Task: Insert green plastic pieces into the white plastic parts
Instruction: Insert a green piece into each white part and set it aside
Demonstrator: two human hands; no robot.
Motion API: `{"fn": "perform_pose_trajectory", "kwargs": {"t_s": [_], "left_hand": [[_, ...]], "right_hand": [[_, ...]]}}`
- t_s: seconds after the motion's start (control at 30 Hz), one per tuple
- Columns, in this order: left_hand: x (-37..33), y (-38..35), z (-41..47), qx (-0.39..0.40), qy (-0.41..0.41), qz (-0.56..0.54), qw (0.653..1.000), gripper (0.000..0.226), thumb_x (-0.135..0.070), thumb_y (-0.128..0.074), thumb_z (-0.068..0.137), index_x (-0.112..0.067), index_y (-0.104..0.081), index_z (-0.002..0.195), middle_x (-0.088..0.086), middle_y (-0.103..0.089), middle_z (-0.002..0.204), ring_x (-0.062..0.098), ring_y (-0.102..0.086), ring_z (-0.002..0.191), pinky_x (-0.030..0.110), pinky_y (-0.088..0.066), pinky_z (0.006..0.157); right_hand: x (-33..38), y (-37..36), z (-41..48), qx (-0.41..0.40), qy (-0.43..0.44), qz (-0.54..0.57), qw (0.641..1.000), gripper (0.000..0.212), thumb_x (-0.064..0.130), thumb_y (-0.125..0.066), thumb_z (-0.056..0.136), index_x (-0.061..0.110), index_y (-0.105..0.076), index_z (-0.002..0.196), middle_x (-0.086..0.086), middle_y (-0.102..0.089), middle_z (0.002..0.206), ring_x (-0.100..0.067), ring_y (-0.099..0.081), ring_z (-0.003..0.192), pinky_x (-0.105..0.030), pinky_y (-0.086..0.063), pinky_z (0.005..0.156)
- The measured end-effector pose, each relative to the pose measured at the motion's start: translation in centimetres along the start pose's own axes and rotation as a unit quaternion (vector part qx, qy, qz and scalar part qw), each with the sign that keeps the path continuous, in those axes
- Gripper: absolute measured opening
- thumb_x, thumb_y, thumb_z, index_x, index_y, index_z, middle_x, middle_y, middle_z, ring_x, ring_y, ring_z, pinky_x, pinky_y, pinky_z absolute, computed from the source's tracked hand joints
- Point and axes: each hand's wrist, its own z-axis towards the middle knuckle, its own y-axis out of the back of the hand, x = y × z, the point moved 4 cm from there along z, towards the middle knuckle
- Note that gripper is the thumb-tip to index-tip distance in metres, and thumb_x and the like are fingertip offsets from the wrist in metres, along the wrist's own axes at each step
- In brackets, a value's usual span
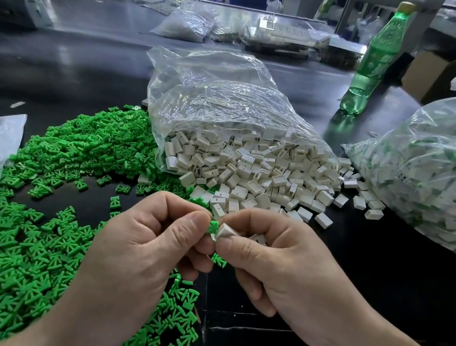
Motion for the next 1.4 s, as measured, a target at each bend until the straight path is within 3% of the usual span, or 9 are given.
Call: {"fn": "perform_pose_trajectory", "kwargs": {"t_s": [0.27,0.4,0.6,0.9,1.03,1.1,1.23,1.3,1.4], "left_hand": [[-0.4,0.0,-0.2,0.011,-0.024,0.047,0.999,0.019,-0.043,-0.066,0.080,-0.026,-0.073,0.086,0.008,-0.072,0.073,0.020,-0.069,0.059,0.022,-0.053,0.052],[-0.3,-0.1,-0.2,0.021,-0.020,0.026,0.999,0.021,-0.045,-0.073,0.079,-0.025,-0.073,0.086,0.010,-0.072,0.073,0.024,-0.069,0.060,0.024,-0.053,0.052],[-0.2,-0.1,-0.2,0.024,-0.022,0.018,0.999,0.025,-0.046,-0.069,0.076,-0.024,-0.073,0.086,0.010,-0.071,0.073,0.025,-0.069,0.060,0.025,-0.053,0.052],[0.2,-0.2,0.0,0.058,0.032,-0.088,0.994,0.041,-0.051,-0.082,0.066,-0.015,-0.073,0.085,0.014,-0.067,0.068,0.025,-0.064,0.055,0.026,-0.050,0.049],[0.4,-0.2,0.0,0.062,0.030,-0.075,0.995,0.032,-0.043,-0.076,0.071,-0.014,-0.073,0.083,0.012,-0.066,0.065,0.023,-0.062,0.052,0.024,-0.049,0.049],[0.4,-0.2,0.0,0.068,0.043,-0.089,0.993,0.038,-0.047,-0.081,0.067,-0.013,-0.073,0.084,0.012,-0.065,0.063,0.022,-0.061,0.049,0.023,-0.047,0.046],[0.4,-1.0,-0.1,0.167,0.108,-0.198,0.960,0.049,-0.042,-0.079,0.079,-0.012,-0.067,0.116,0.010,-0.061,0.058,0.019,-0.056,0.041,0.023,-0.043,0.040],[0.5,-1.6,-0.6,0.241,0.149,-0.274,0.919,0.048,-0.036,-0.068,0.091,-0.011,-0.058,0.130,0.011,-0.066,0.064,0.019,-0.063,0.045,0.024,-0.048,0.045],[0.2,-2.1,-1.0,0.311,0.186,-0.390,0.847,0.038,-0.023,-0.050,0.103,-0.005,-0.050,0.137,0.019,-0.072,0.081,0.027,-0.073,0.066,0.031,-0.058,0.057]], "right_hand": [[0.1,0.0,-0.2,-0.004,0.004,-0.025,1.000,0.019,0.040,-0.067,0.093,0.025,-0.074,0.101,-0.018,-0.053,0.070,-0.020,-0.043,0.049,-0.021,-0.037,0.040],[0.2,0.0,-0.2,-0.002,0.001,-0.035,0.999,0.013,0.034,-0.066,0.097,0.024,-0.073,0.099,-0.010,-0.054,0.072,-0.013,-0.045,0.048,-0.021,-0.036,0.039],[0.4,-0.3,-0.4,-0.009,-0.002,-0.042,0.999,0.014,0.034,-0.066,0.093,0.022,-0.073,0.091,0.002,-0.056,0.069,-0.006,-0.046,0.045,-0.017,-0.036,0.040],[0.5,-0.2,-0.5,0.005,-0.022,-0.022,1.000,0.016,0.034,-0.066,0.096,0.021,-0.071,0.089,0.000,-0.058,0.070,-0.009,-0.046,0.046,-0.020,-0.035,0.036],[0.4,-0.1,-0.5,0.009,-0.031,-0.034,0.999,0.016,0.036,-0.069,0.094,0.021,-0.071,0.088,-0.004,-0.057,0.070,-0.011,-0.045,0.046,-0.020,-0.035,0.037],[0.5,-0.2,-0.5,0.012,-0.030,-0.016,0.999,0.015,0.036,-0.070,0.091,0.021,-0.071,0.086,-0.003,-0.057,0.069,-0.010,-0.045,0.045,-0.019,-0.034,0.037],[0.7,-0.4,-0.5,0.037,-0.026,0.059,0.997,0.018,0.031,-0.070,0.089,0.015,-0.068,0.080,-0.005,-0.054,0.065,-0.009,-0.043,0.040,-0.017,-0.032,0.035],[0.7,-0.8,-0.6,0.060,-0.029,0.087,0.994,0.023,0.030,-0.069,0.090,0.013,-0.065,0.076,-0.007,-0.050,0.061,-0.008,-0.042,0.038,-0.016,-0.030,0.035],[0.7,-1.2,-0.6,0.085,-0.048,0.136,0.986,0.029,0.031,-0.073,0.085,0.005,-0.063,0.078,-0.009,-0.048,0.061,-0.008,-0.041,0.038,-0.016,-0.025,0.034]]}}
